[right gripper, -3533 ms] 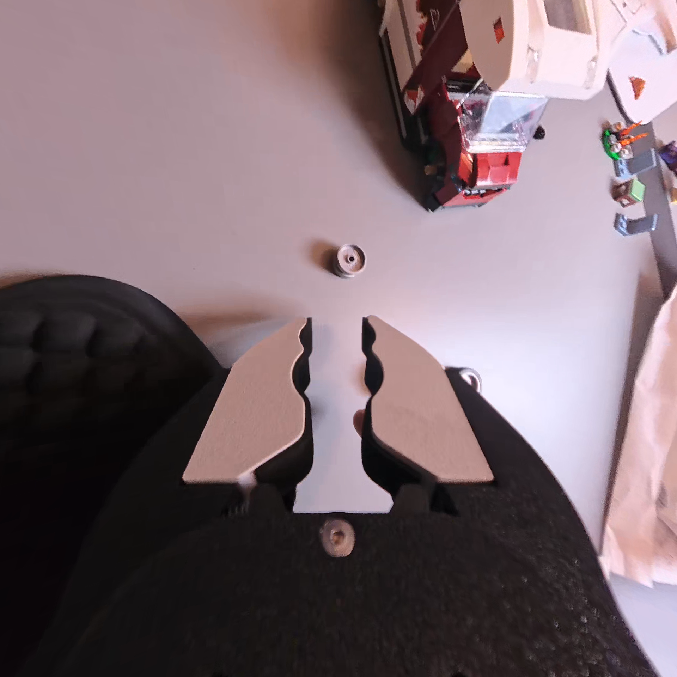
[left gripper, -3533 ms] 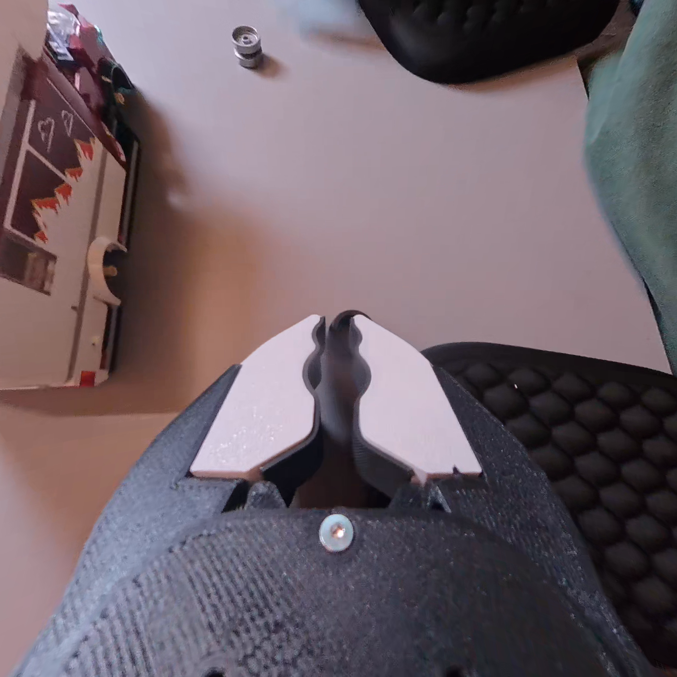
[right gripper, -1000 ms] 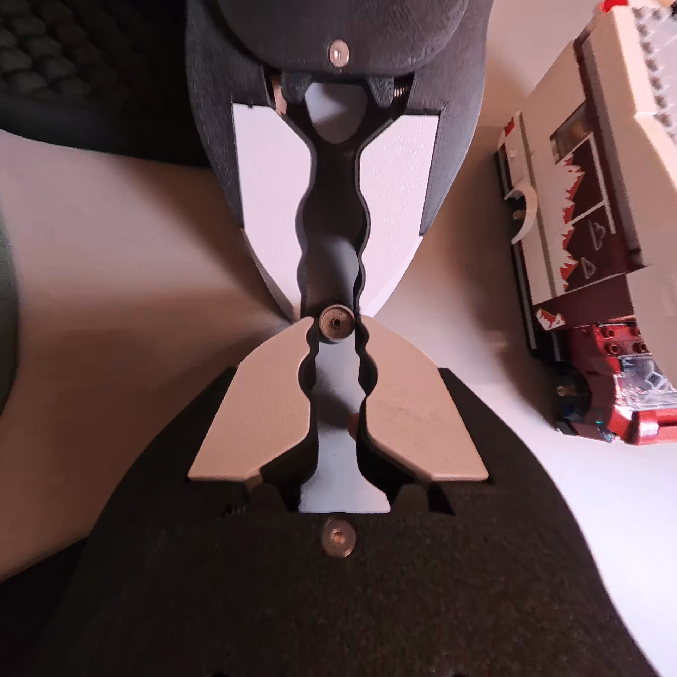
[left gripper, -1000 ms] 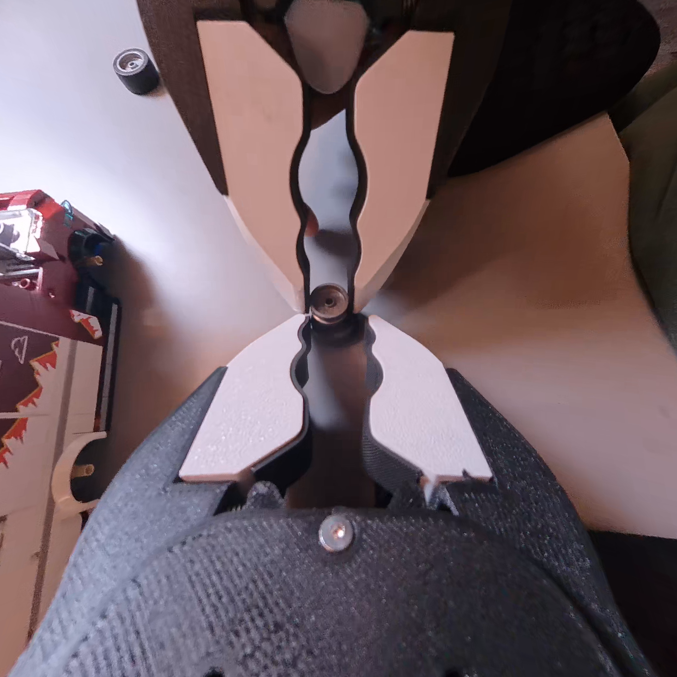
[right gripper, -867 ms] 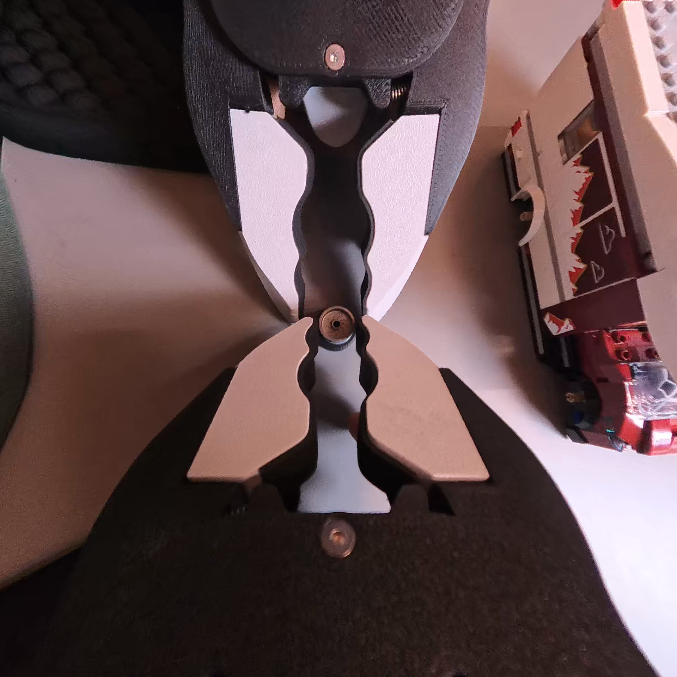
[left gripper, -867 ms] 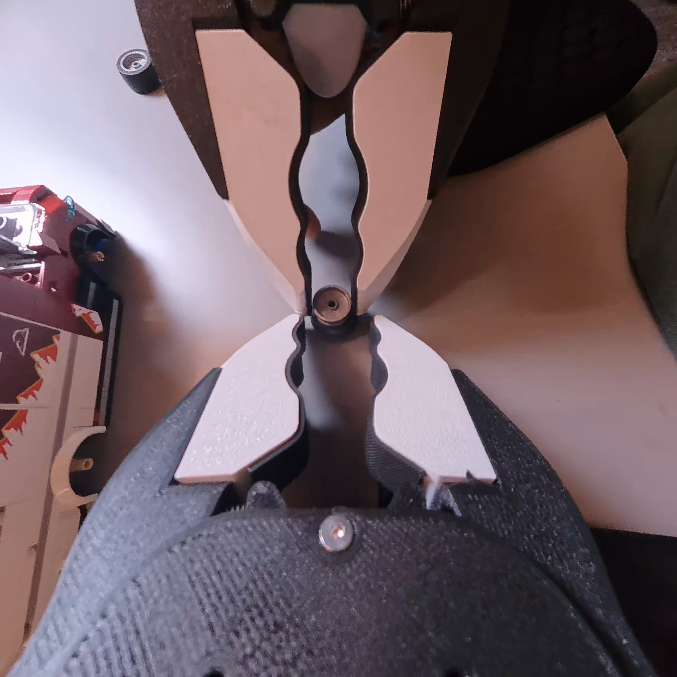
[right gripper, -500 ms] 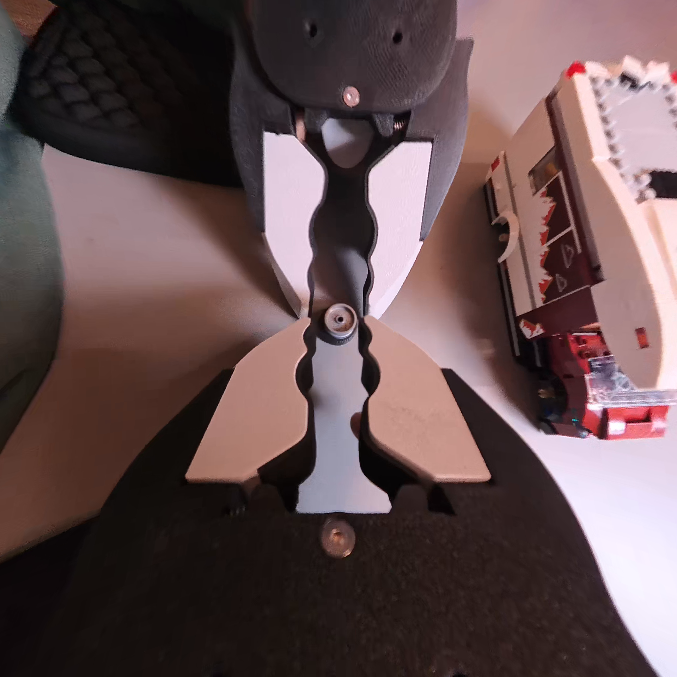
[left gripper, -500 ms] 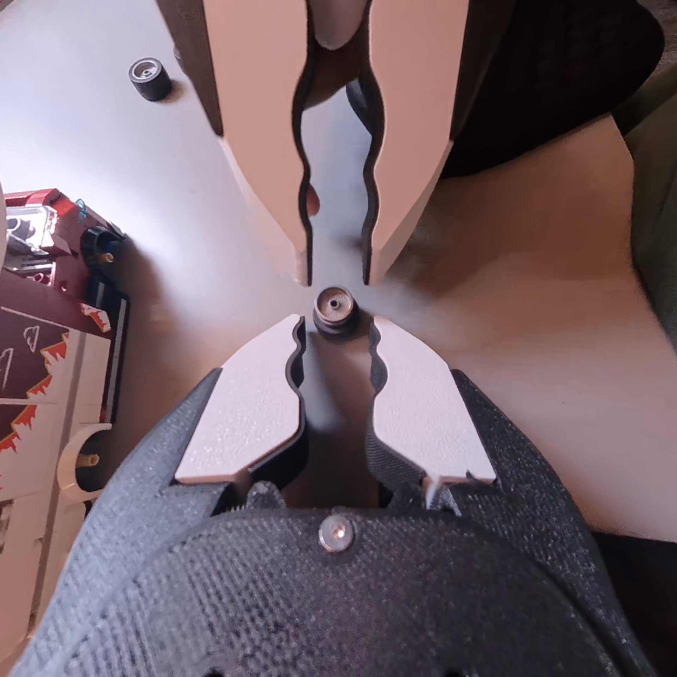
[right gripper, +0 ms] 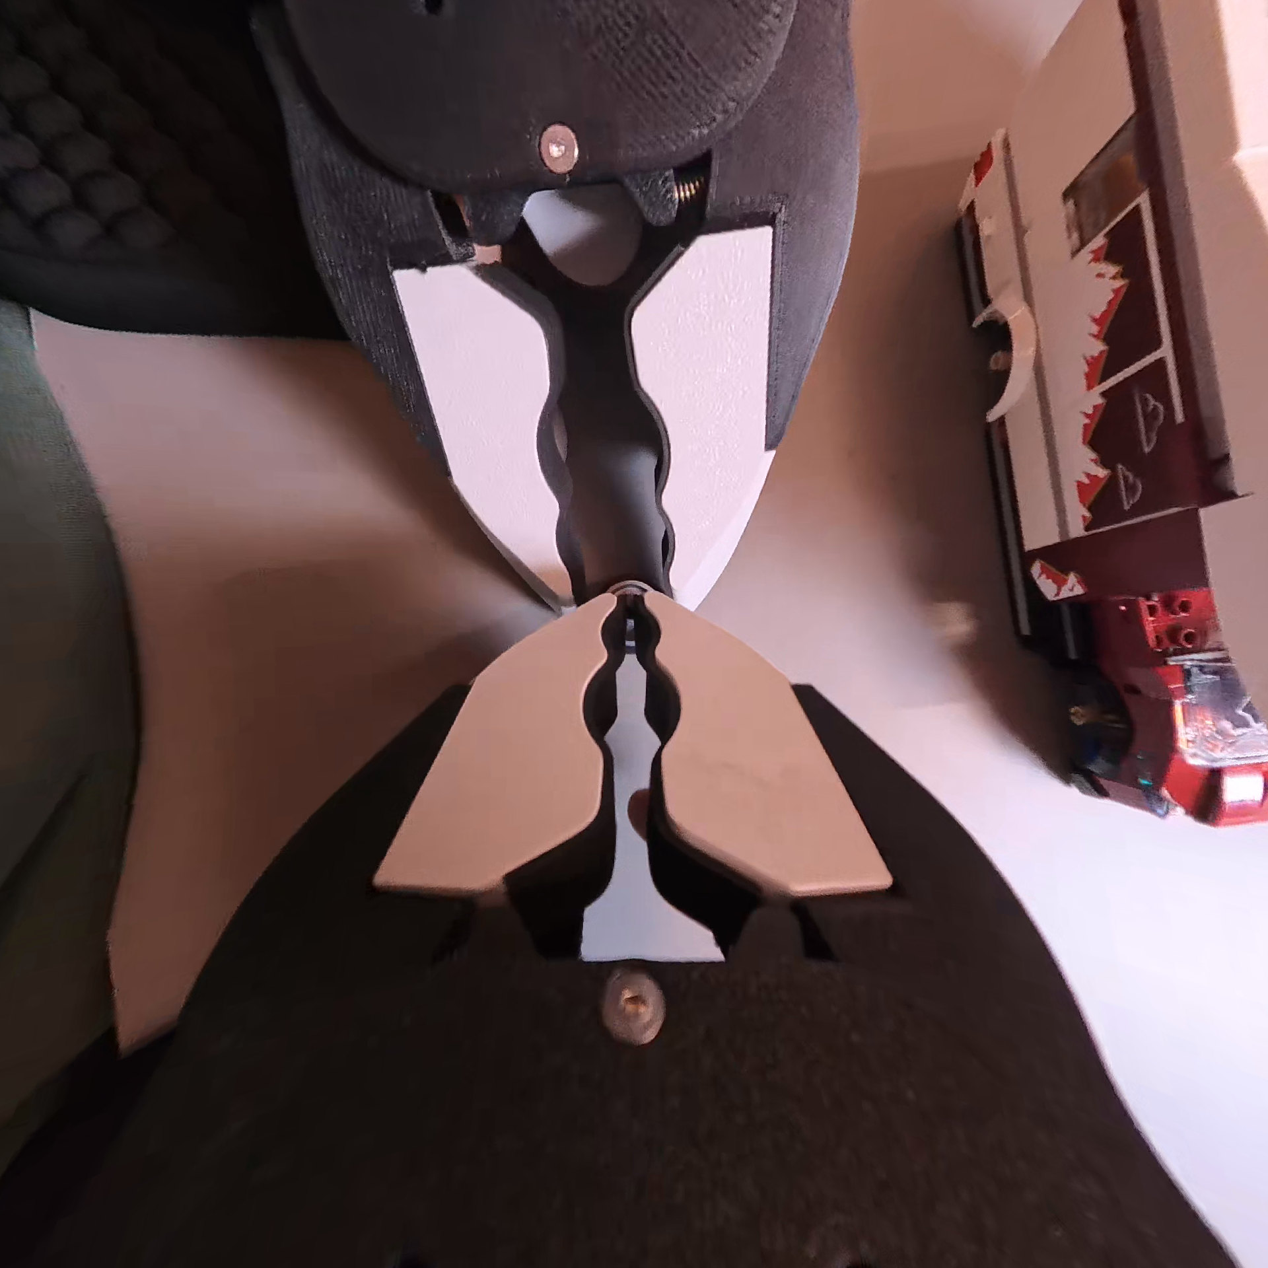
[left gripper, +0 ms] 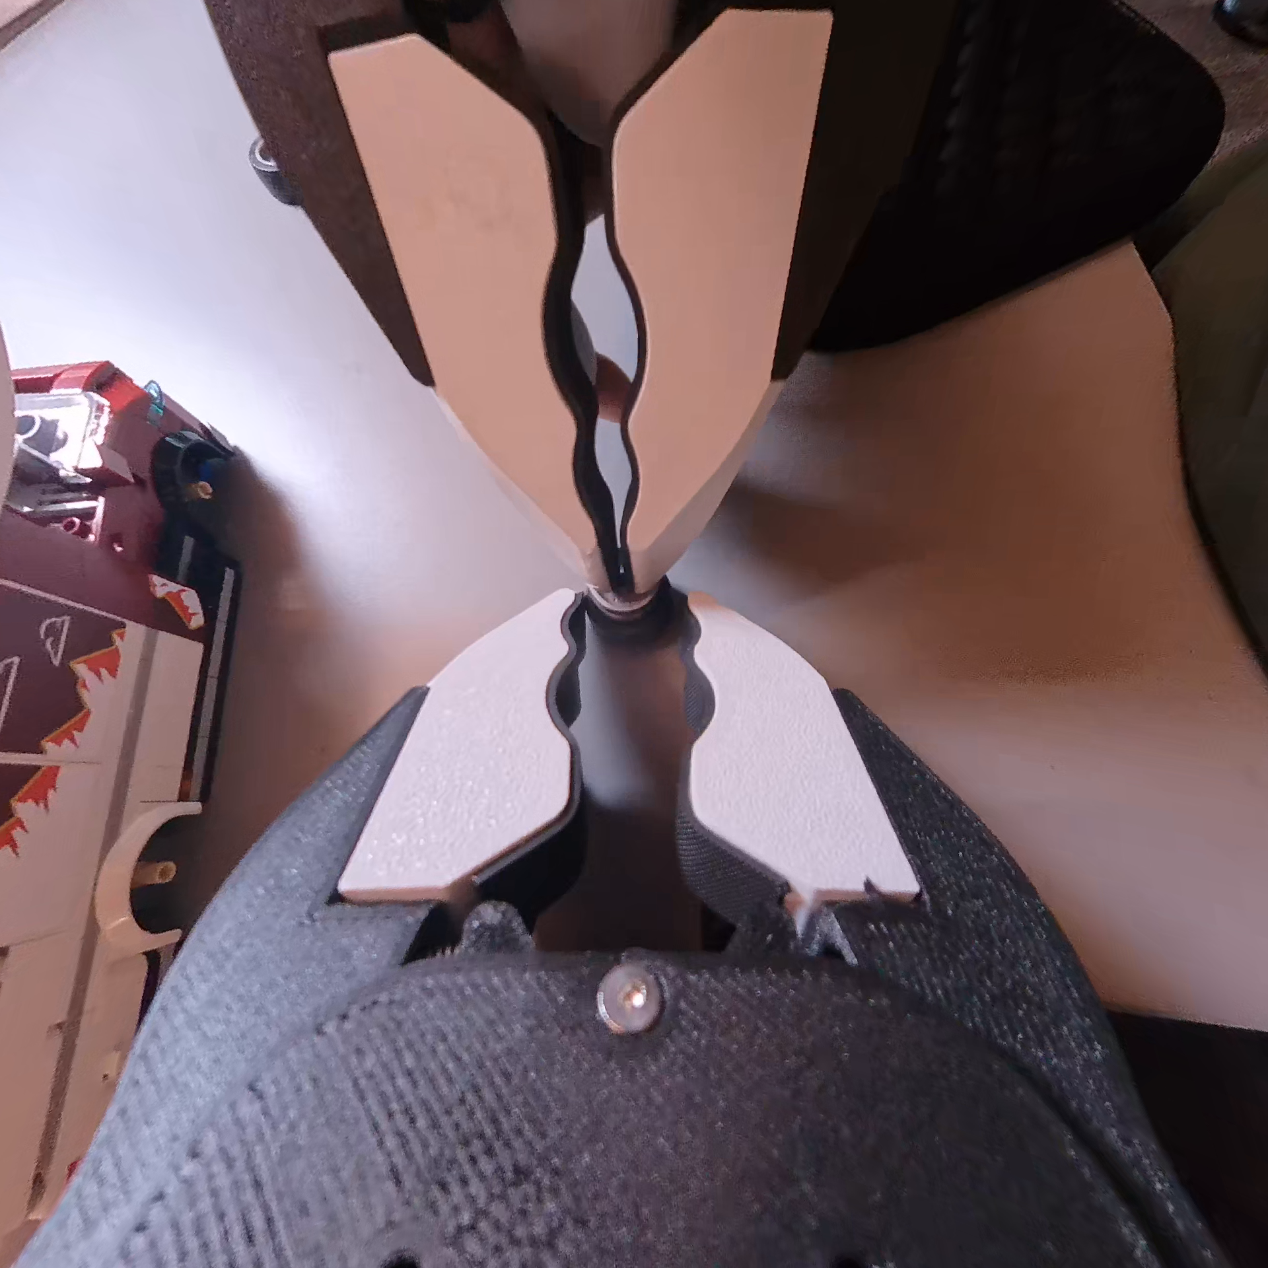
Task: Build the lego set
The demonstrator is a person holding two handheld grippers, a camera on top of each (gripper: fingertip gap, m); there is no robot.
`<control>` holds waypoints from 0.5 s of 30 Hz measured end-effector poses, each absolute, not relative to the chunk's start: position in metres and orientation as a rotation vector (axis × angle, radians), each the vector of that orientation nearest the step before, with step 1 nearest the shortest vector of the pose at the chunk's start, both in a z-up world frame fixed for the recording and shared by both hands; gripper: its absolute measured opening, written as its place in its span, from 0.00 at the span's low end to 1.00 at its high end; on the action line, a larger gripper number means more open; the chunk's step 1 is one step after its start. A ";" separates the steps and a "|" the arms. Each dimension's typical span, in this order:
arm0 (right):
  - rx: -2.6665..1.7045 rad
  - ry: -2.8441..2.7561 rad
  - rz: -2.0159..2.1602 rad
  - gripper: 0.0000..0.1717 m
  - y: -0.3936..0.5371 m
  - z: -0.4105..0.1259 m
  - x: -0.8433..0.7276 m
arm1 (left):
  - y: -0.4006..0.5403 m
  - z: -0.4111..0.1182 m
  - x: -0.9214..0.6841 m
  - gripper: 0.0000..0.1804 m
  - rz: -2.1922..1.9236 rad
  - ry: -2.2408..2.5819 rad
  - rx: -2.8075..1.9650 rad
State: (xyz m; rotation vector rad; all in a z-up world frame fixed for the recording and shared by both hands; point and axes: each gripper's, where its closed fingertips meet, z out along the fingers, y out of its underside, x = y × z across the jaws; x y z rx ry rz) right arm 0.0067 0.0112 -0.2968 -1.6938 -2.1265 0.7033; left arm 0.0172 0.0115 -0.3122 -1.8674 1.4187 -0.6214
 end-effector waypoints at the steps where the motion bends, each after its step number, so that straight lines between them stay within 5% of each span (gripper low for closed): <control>1: -1.711 -2.137 0.686 0.01 0.011 -0.297 0.007 | 0.011 -0.312 0.017 0.14 -0.624 1.416 -1.866; 15: -1.735 -2.164 0.777 0.03 0.003 -0.289 0.006 | 0.007 -0.310 0.014 0.13 -0.612 1.411 -1.835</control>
